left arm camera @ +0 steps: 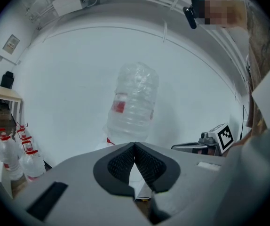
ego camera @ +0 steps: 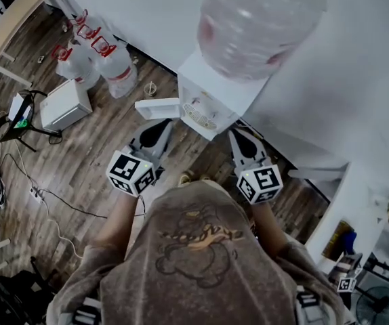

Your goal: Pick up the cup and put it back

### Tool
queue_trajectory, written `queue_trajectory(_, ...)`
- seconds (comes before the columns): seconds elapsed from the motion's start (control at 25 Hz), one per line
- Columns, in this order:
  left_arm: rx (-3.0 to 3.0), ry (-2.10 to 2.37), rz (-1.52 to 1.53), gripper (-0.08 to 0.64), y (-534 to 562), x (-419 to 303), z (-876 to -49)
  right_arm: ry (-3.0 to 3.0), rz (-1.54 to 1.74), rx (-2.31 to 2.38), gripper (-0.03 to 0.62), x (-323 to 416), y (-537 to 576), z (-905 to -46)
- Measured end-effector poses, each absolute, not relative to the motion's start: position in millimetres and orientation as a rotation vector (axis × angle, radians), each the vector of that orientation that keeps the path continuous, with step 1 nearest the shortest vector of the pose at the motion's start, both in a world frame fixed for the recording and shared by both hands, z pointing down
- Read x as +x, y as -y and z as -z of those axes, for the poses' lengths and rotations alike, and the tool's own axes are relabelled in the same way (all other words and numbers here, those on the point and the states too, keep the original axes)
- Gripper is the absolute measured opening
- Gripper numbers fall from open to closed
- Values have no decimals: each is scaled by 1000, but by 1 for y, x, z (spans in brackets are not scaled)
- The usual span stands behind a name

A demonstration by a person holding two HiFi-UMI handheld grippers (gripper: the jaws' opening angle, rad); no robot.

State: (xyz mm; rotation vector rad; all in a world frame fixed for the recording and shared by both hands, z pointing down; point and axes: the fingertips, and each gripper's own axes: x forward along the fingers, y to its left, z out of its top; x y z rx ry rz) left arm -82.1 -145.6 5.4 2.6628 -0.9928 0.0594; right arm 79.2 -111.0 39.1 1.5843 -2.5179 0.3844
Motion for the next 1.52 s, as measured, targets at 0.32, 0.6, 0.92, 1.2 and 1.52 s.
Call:
queue_trajectory(0.32,2672,1068,-12,3,139,-73,2,2523,-338,1615,2,110,110,-23)
queue_trajectory(0.6,2698,1069,36,3,134,-56,-1,2526,-346,1644,2,125,107,-24)
queue_trajectory(0.92,2707,1062,-6,3,129,-45,-23,2526,-364,1654,2,133,100,-42)
queue_trajectory(1.2,2679,1097,-29,3,128,-45,-40,2543,-393,1637,2,129,101,-53)
queue_trajectory(1.52,2672,1114,-51,3,124,-48,-48,2564,-399,1606,2,121,98,-65)
